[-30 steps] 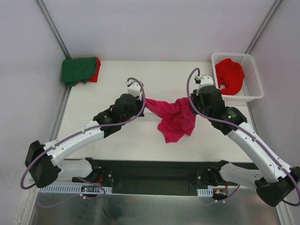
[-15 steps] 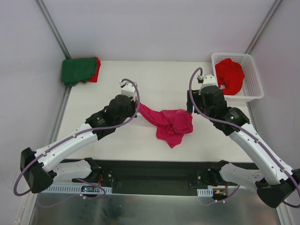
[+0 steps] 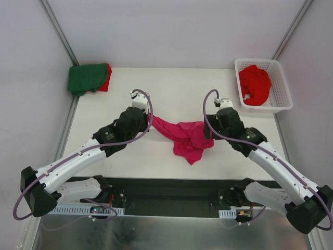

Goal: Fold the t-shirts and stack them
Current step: Move the tshirt to the center of the board

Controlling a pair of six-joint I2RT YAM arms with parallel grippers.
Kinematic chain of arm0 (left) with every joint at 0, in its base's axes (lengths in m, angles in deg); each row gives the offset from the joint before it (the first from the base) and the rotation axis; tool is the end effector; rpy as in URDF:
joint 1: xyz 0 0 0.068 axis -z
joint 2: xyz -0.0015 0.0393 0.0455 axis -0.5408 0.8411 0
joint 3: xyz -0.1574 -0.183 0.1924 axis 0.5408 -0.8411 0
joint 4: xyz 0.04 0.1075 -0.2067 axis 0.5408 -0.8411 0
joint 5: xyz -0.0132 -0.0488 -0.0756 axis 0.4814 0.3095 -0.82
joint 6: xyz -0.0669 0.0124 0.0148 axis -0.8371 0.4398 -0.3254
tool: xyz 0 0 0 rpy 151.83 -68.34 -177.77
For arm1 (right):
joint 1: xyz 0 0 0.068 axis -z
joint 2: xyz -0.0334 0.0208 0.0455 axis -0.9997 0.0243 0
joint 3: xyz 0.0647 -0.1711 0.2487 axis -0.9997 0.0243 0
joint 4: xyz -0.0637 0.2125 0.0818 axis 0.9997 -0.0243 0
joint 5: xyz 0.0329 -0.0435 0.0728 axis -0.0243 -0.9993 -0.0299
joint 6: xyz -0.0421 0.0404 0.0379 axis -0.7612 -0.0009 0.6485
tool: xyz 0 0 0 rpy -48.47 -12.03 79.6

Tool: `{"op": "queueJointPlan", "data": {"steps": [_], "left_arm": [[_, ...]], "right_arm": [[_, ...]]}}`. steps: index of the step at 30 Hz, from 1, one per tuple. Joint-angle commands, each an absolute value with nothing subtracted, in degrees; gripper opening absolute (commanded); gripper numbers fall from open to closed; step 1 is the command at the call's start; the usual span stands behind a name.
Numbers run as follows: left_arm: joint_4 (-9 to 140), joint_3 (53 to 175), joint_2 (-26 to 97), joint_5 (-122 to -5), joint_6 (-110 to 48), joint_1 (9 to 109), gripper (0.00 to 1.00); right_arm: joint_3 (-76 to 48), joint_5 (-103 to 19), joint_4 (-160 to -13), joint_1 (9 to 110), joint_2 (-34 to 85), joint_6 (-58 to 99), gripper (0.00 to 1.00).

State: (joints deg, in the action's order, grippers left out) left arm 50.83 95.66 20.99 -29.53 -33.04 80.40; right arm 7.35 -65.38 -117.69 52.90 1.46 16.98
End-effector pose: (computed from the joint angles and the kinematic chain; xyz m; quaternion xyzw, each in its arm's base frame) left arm 0.1625 -0.1418 0.3680 0.1087 0.7994 -0.1302 0.5763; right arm 0.1579 0.0945 0.3417 -0.1834 0.8607 0.0384 0.4733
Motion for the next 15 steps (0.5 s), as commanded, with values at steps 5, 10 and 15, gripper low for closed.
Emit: {"op": "queueJointPlan", "data": {"steps": [5, 10, 15], "left_arm": [[51.2, 95.1, 20.5, -28.5, -32.8, 80.6, 0.0], [51.3, 95.2, 20.6, -28.5, -32.9, 80.6, 0.0], [51.2, 94.6, 20.0, -28.2, -32.6, 80.6, 0.0]], "right_arm": [[14.6, -60.1, -110.4, 52.7, 0.7, 22.6, 0.73], [14.5, -60.0, -109.4, 52.4, 3.1, 22.7, 0.71], [14.6, -59.8, -108.4, 52.2, 5.1, 22.8, 0.7]]}}
